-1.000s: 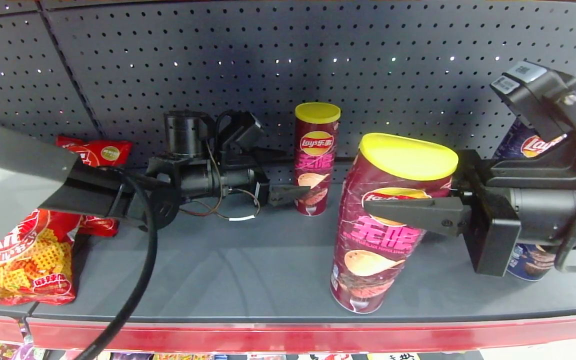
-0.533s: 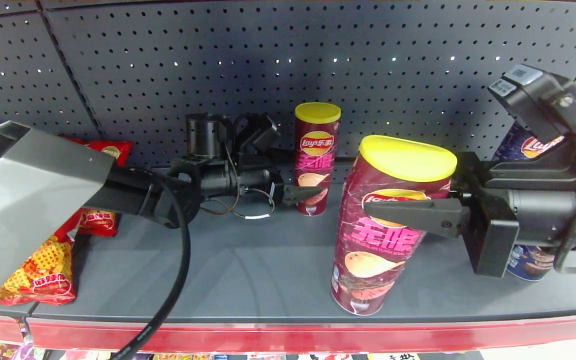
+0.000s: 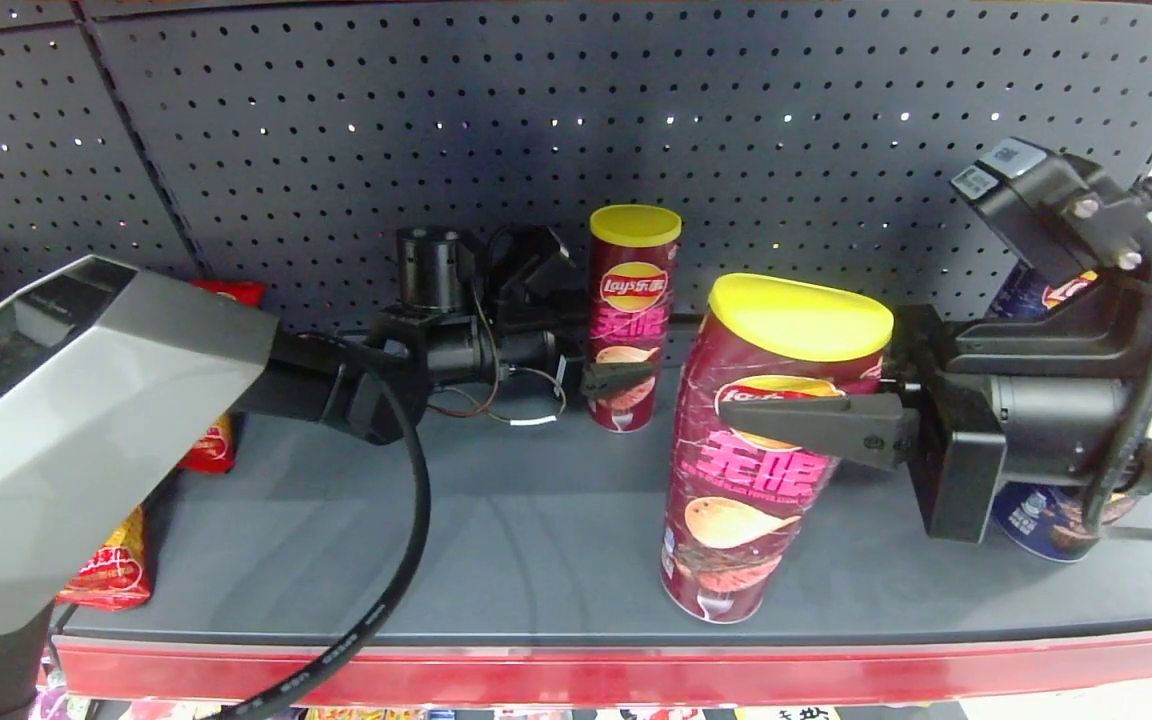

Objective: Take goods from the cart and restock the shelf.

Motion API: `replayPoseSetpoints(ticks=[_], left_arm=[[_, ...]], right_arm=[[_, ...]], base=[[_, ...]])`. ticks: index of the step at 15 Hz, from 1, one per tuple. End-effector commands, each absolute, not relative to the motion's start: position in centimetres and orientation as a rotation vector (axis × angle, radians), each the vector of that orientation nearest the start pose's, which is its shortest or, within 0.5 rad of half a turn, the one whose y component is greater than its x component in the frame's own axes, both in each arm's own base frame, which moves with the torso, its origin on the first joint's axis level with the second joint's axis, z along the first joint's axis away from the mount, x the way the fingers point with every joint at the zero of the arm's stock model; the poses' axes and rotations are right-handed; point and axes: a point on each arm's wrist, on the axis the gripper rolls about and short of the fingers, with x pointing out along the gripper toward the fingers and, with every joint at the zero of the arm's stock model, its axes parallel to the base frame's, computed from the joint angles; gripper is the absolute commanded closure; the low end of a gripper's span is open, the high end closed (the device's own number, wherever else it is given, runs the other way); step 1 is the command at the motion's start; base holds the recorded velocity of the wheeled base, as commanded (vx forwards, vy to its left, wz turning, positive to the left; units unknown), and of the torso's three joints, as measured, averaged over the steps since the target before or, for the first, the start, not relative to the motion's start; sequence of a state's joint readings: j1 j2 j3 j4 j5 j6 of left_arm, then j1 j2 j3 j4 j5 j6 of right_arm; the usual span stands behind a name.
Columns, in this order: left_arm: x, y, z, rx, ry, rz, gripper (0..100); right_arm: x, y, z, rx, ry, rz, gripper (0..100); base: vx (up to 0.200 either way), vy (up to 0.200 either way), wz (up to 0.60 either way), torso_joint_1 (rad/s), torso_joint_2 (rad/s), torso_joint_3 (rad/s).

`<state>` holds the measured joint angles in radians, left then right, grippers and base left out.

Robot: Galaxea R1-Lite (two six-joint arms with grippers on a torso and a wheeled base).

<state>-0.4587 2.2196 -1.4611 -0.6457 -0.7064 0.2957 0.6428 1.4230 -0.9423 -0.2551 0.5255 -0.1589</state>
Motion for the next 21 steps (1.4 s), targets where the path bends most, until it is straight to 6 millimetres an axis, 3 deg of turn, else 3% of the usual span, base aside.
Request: replayPoseSetpoints(ticks=[1,4,5,9,12,14,19,21], left_arm=[[40.7,-21.8,15.4,0.245,-0.041,-1.174,0],[40.8,-22.1,14.9,0.245,-0.040,-1.179,0],[41.0,-22.2,15.0,0.246,-0.048,-1.180,100],[40.8,-22.4,15.9,0.250,-0.078,-1.185,100],[39.4,-22.1,17.5,0.251,-0.098,-1.201,100],[37.3,-21.2,17.8,0.249,-0.062,-1.211,100],[28.7,-18.1,18.6,0.243,0.036,-1.239,100],[26.8,-17.2,19.0,0.244,0.047,-1.216,100]], right_arm=[[19.0,15.6,25.9,-0.153,0.144,1.180,100],[19.3,15.8,25.7,-0.143,0.151,1.179,100],[19.4,15.9,25.6,-0.142,0.147,1.179,100],[19.8,16.2,25.5,-0.142,0.148,1.179,100],[20.0,16.4,25.6,-0.142,0.143,1.179,100],[20.1,16.4,25.6,-0.142,0.143,1.179,100],[21.0,16.0,26.0,-0.138,0.131,1.143,100],[21.2,16.1,26.1,-0.140,0.130,1.142,100]], base=[[0.000,0.000,0.00,0.000,0.00,0.000],[0.000,0.000,0.00,0.000,0.00,0.000],[0.000,0.000,0.00,0.000,0.00,0.000],[0.000,0.000,0.00,0.000,0.00,0.000],[0.000,0.000,0.00,0.000,0.00,0.000],[0.000,0.000,0.00,0.000,0.00,0.000],[0.000,0.000,0.00,0.000,0.00,0.000],[0.000,0.000,0.00,0.000,0.00,0.000]])
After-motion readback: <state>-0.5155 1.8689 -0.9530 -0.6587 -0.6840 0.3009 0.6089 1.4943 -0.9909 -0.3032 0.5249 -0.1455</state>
